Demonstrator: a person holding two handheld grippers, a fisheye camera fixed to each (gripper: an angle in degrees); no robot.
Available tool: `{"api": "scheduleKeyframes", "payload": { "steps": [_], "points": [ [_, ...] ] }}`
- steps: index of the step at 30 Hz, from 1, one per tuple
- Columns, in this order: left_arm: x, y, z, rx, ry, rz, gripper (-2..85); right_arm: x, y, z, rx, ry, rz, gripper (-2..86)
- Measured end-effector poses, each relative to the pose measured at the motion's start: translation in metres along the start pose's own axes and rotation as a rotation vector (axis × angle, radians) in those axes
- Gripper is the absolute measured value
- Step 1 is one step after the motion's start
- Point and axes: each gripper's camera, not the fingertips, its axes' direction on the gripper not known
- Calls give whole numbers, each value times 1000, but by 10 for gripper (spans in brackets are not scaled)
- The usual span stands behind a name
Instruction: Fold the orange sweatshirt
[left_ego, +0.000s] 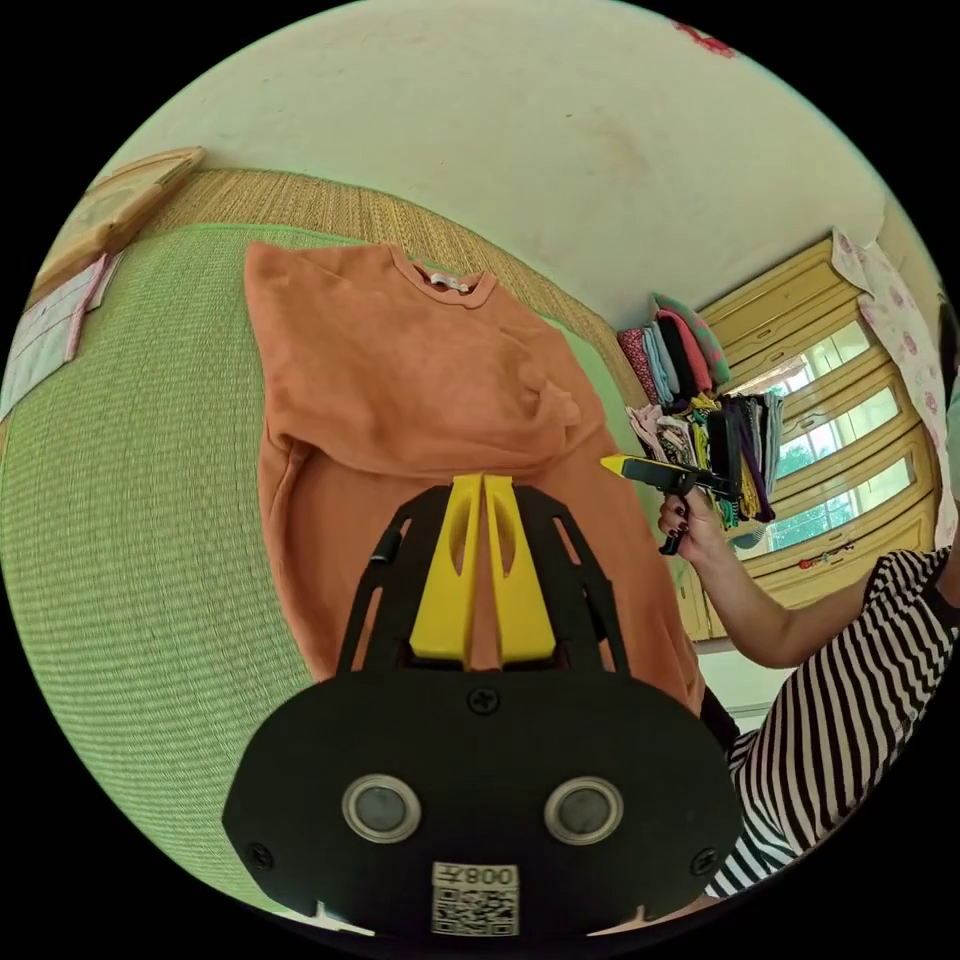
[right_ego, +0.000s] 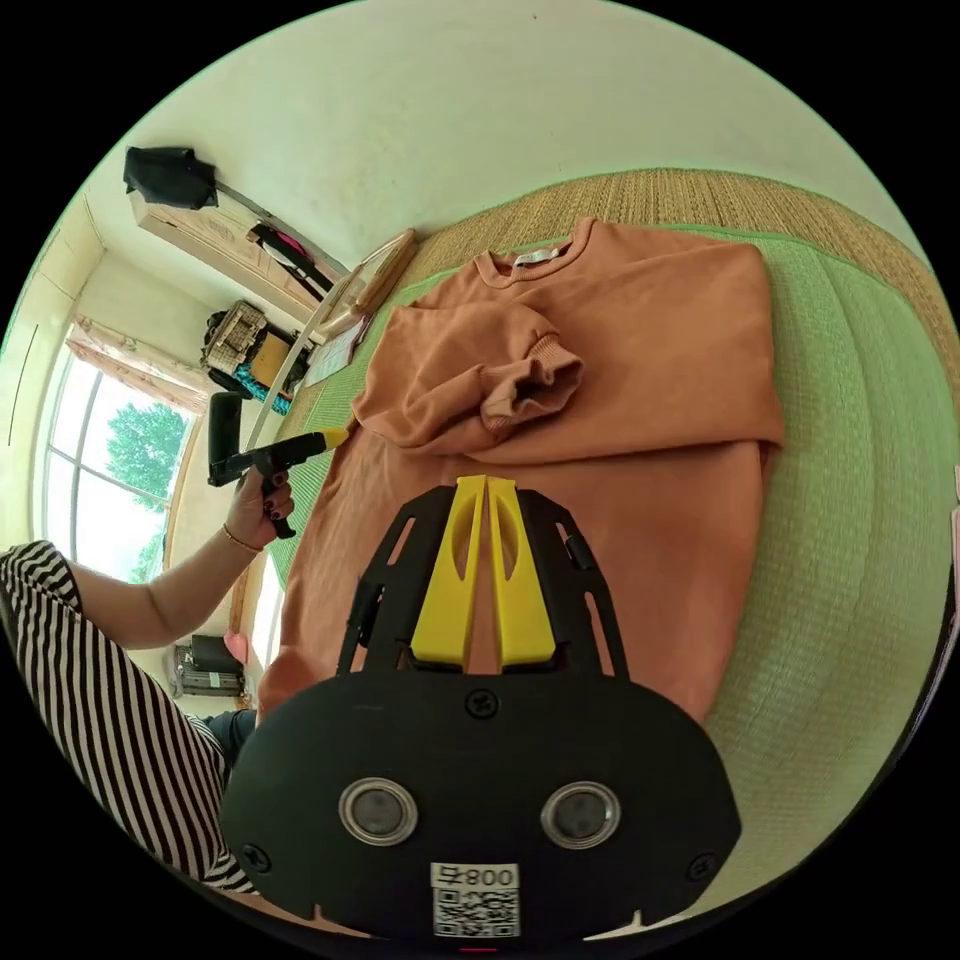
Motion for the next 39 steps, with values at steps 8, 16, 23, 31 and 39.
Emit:
{"api": "scheduleKeyframes", "payload": {
  "steps": [8,16,23,31,39],
  "points": [
    [26,135,-14,-176,156,-104,2,4,118,-53,-23,-29,147,1],
    [37,222,-51,-119,321,-209,3,-16,218,-106,92,-122,231,1],
    [13,312,-107,-11,404,-348,9,-18,303,-134,182,-187,328,1],
    [-28,426,-134,37,432,-573,64,-15,390,-147,255,-230,414,20],
    [-69,518,-134,139,530,-809,128,-7,441,-141,254,-213,517,78]
  ]
}}
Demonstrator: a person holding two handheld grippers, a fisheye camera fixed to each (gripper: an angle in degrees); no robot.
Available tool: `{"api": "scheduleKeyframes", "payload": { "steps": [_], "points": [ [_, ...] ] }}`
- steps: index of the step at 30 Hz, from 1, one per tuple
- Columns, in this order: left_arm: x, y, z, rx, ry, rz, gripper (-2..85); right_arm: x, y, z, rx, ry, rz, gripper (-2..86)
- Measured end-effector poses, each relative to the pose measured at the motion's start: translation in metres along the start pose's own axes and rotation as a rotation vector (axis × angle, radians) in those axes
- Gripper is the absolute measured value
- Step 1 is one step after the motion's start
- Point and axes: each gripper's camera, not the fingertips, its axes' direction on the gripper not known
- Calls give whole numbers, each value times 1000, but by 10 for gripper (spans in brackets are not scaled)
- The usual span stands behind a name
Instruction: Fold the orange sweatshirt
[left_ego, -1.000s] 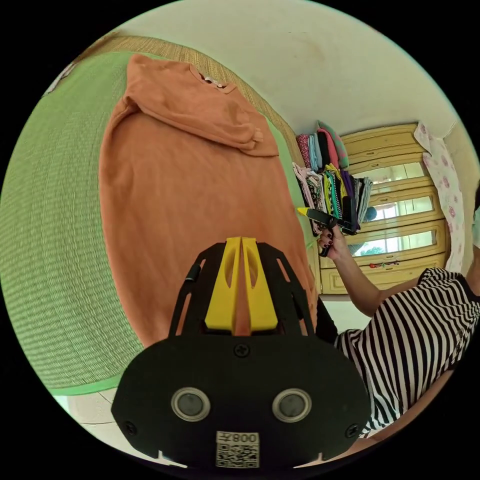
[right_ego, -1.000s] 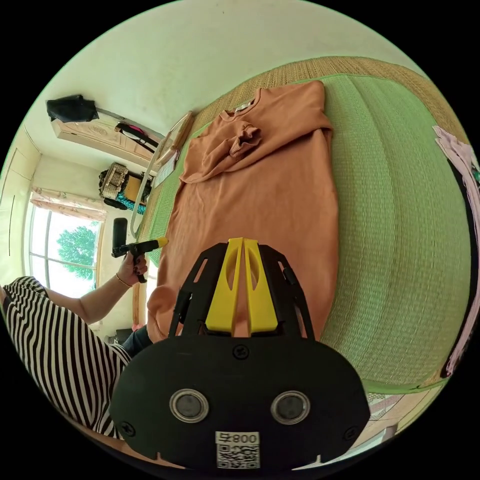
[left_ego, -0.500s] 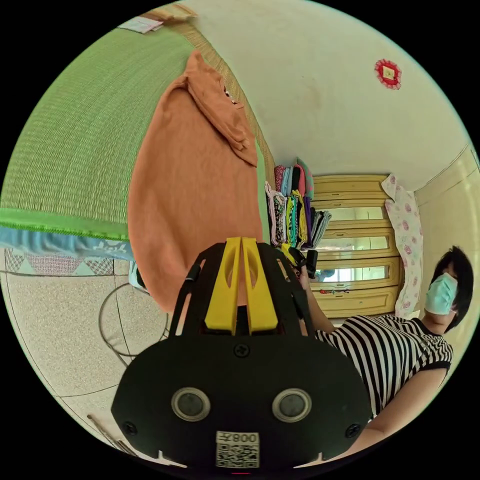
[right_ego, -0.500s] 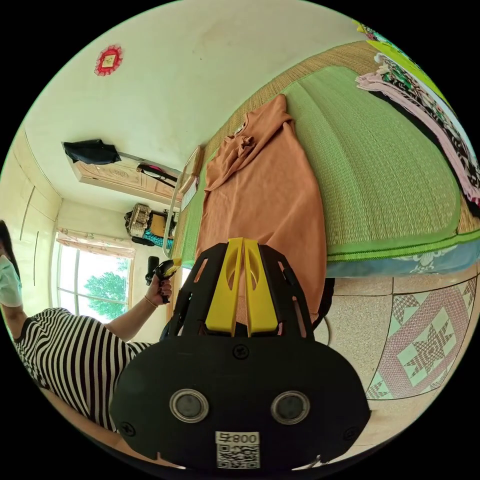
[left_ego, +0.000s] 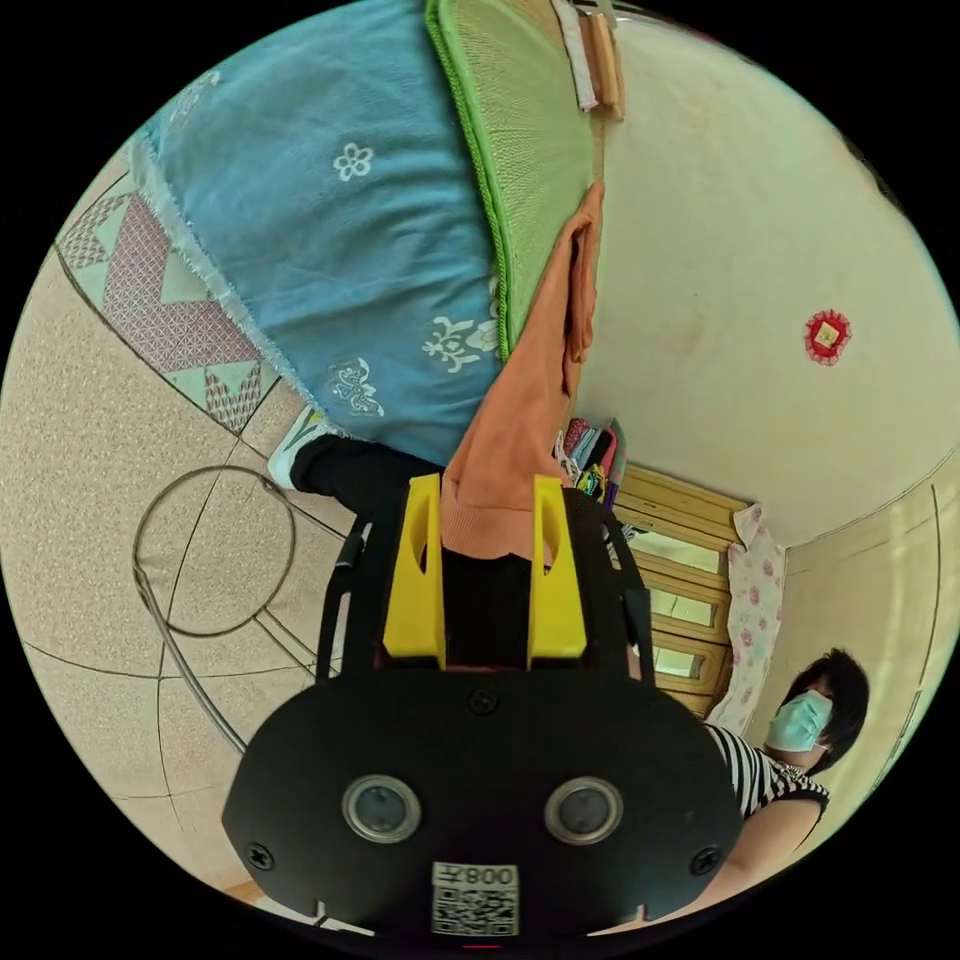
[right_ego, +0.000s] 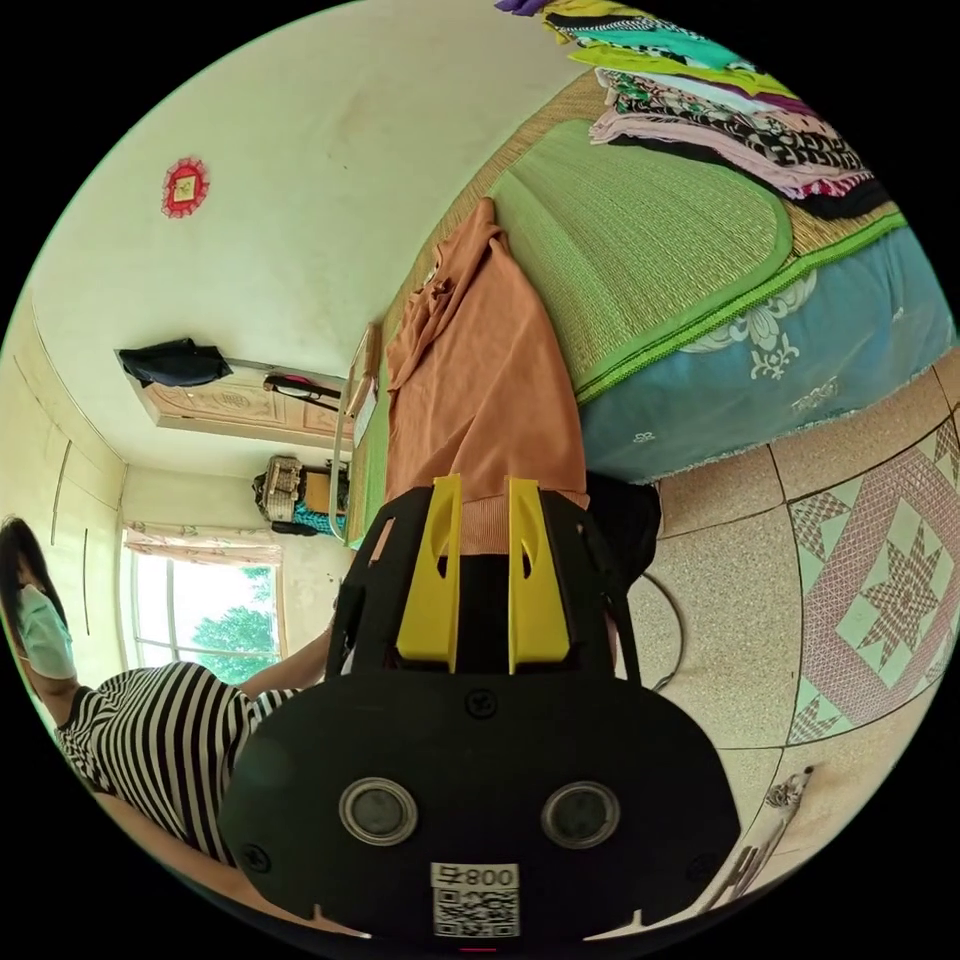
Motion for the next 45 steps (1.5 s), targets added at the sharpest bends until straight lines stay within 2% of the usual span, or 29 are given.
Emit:
{"api": "scheduleKeyframes", "payload": {
  "steps": [12,21,27,38,45],
  "points": [
    [-40,22,16,-74,102,36,161,48,43,-3,27,-65,137,107],
    [-42,49,13,-113,182,69,83,67,49,4,37,-108,171,120],
    [-33,75,-10,-97,237,101,68,96,51,7,63,-166,224,127],
    [-8,108,-28,-123,180,119,67,124,49,25,39,-330,240,128],
    [1,129,-31,-118,162,114,66,129,43,27,17,-396,226,98]
  ]
}}
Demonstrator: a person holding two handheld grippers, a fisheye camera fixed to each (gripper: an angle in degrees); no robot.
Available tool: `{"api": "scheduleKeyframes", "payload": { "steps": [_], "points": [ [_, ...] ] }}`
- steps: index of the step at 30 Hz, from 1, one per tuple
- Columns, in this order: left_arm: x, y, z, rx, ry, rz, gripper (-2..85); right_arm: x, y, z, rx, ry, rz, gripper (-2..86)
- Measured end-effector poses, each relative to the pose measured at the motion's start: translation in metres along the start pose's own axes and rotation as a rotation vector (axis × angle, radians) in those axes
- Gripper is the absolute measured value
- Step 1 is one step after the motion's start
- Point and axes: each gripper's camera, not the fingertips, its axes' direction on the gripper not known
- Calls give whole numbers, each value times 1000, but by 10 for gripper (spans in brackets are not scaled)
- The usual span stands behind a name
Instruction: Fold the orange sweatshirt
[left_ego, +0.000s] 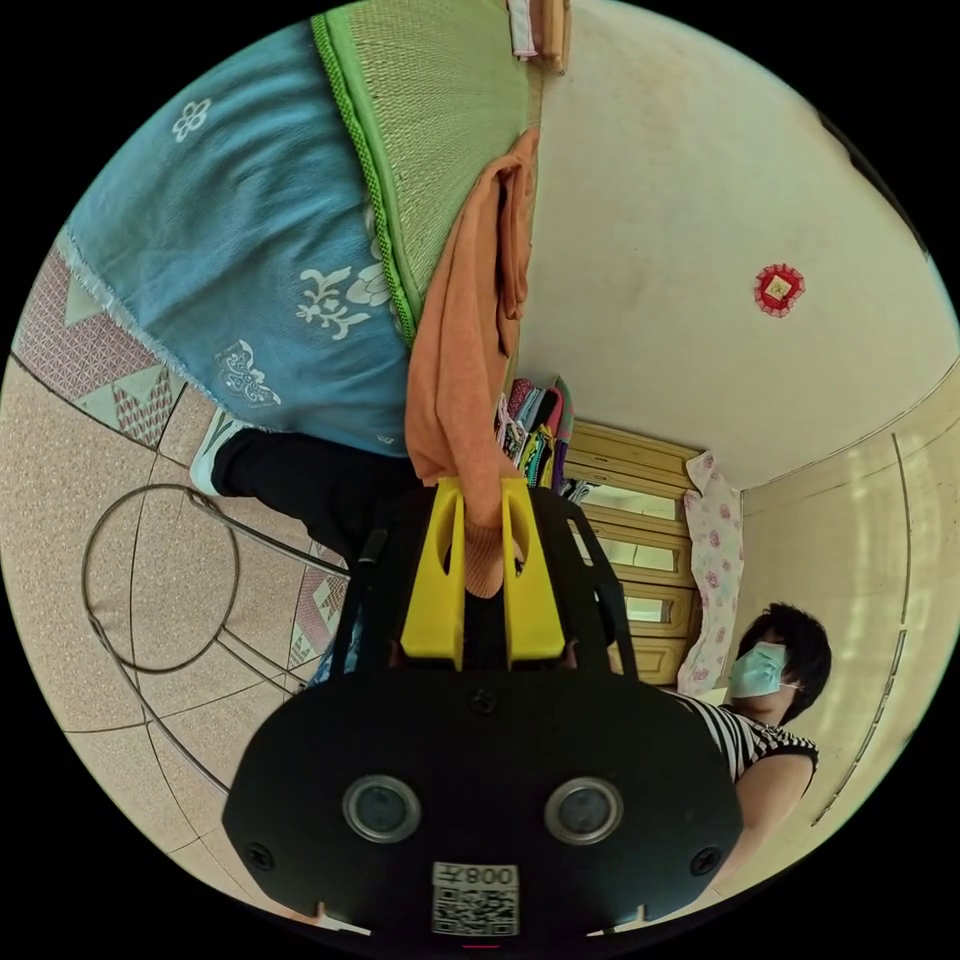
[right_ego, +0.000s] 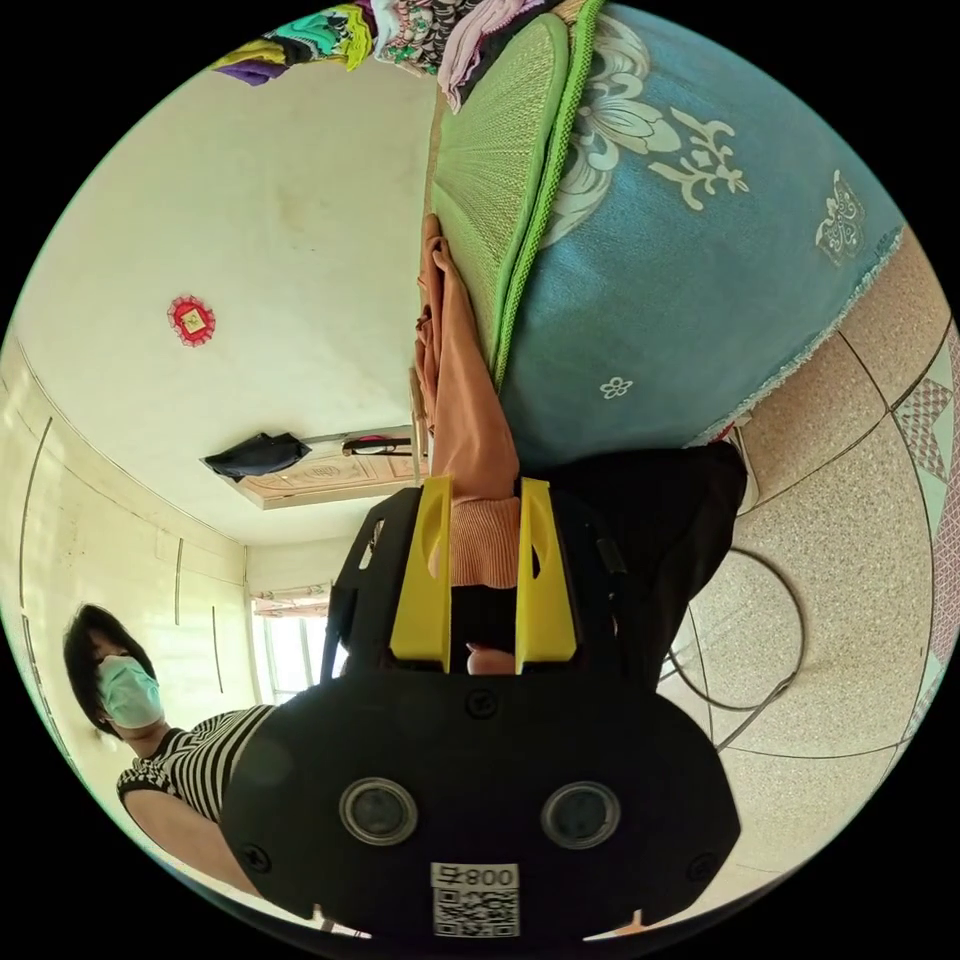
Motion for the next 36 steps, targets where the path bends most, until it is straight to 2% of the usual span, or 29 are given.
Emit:
{"api": "scheduleKeyframes", "payload": {
  "steps": [10,22,36],
  "points": [
    [41,25,1,-4,23,77,66,-41,9,-30,10,-101,-118,60],
    [102,62,-4,-4,106,203,65,-126,28,-40,-50,-87,-322,48],
    [143,125,-28,6,210,278,64,-173,83,-75,-45,-151,-443,36]
  ]
}}
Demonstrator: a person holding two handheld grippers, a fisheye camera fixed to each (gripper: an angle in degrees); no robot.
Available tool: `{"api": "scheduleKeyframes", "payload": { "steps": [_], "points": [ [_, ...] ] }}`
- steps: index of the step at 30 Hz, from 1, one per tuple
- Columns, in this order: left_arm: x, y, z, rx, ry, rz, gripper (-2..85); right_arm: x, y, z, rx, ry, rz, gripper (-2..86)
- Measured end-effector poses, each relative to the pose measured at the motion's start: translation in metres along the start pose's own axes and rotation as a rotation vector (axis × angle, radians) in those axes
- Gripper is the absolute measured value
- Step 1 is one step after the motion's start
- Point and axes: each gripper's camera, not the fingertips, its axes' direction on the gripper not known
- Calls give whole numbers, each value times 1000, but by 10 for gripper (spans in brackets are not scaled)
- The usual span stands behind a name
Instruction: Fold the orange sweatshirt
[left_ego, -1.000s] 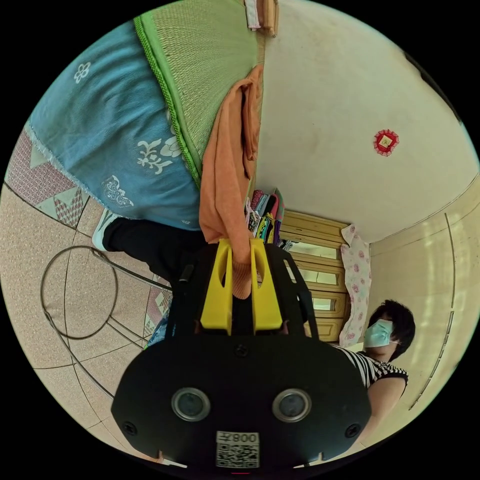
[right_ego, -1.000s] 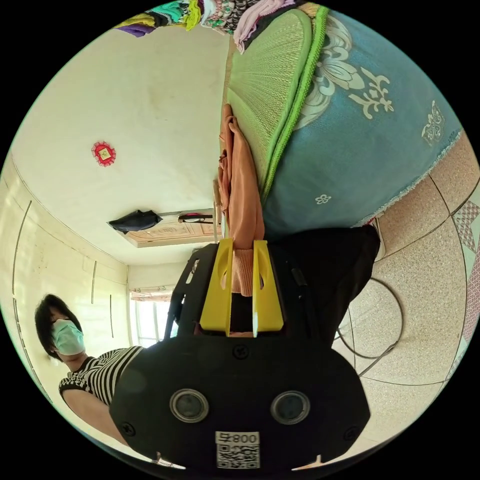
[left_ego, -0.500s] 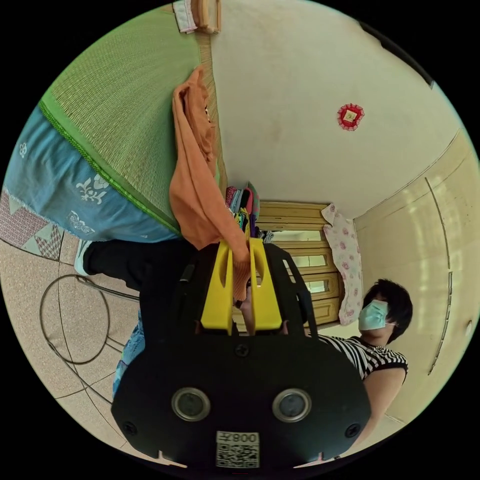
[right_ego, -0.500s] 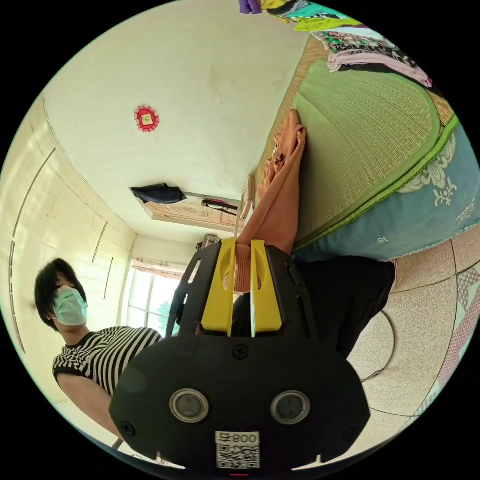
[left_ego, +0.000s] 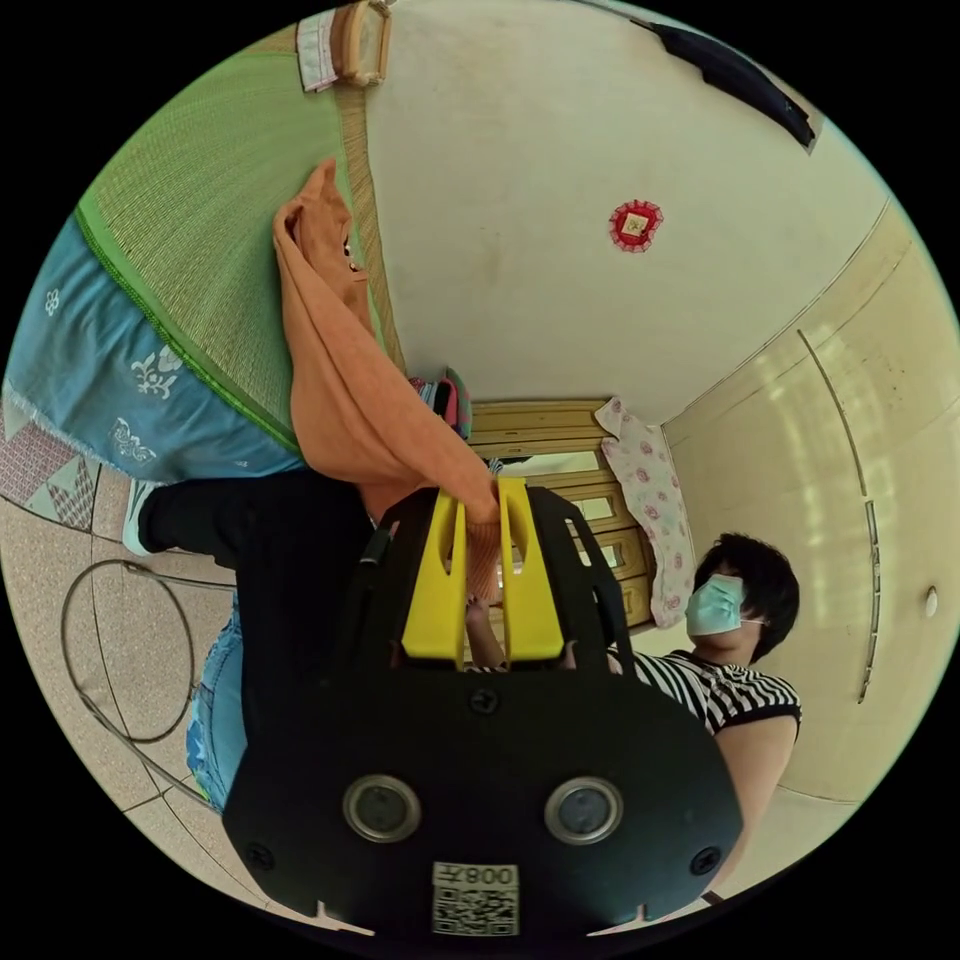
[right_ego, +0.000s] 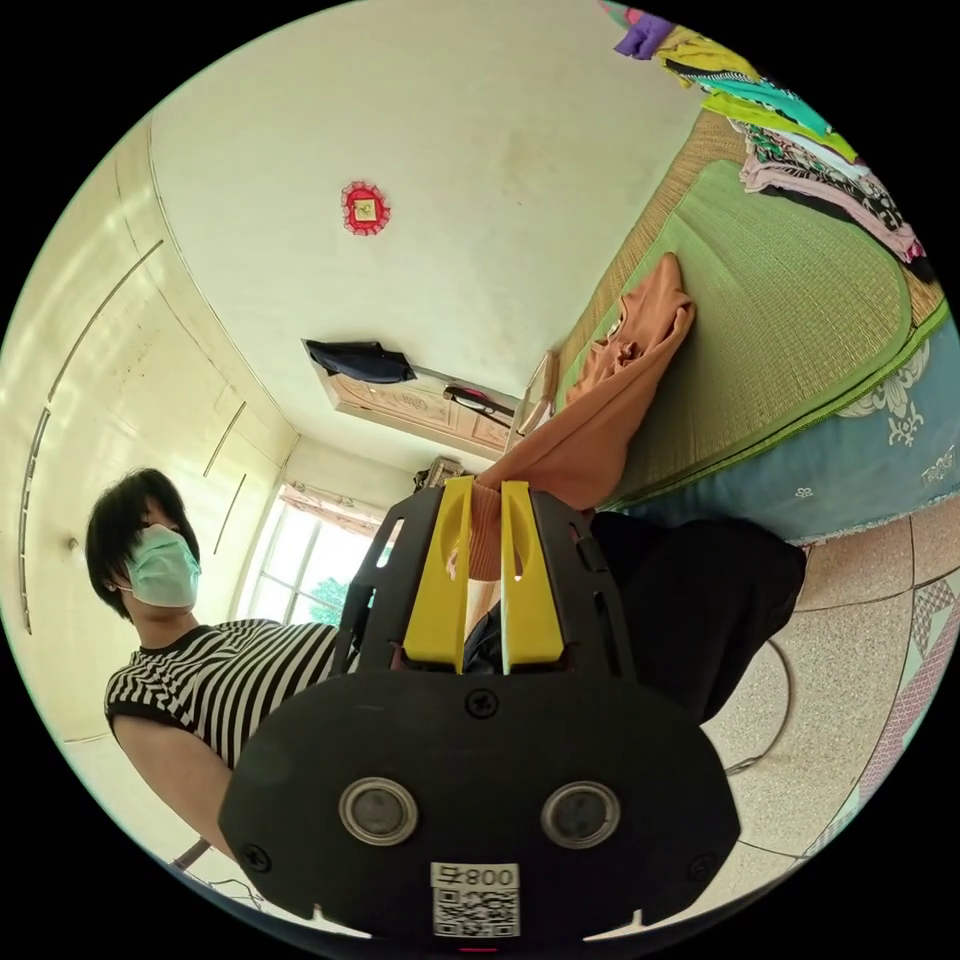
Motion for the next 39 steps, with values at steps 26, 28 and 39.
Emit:
{"api": "scheduleKeyframes", "payload": {
  "steps": [26,28,39],
  "points": [
    [37,7,4,-1,128,48,64,-48,13,-17,48,-23,-106,31],
    [36,2,6,3,138,48,64,-45,9,-15,52,-26,-104,32],
    [31,-54,29,8,164,75,62,-30,-29,3,56,-16,-114,34]
  ]
}}
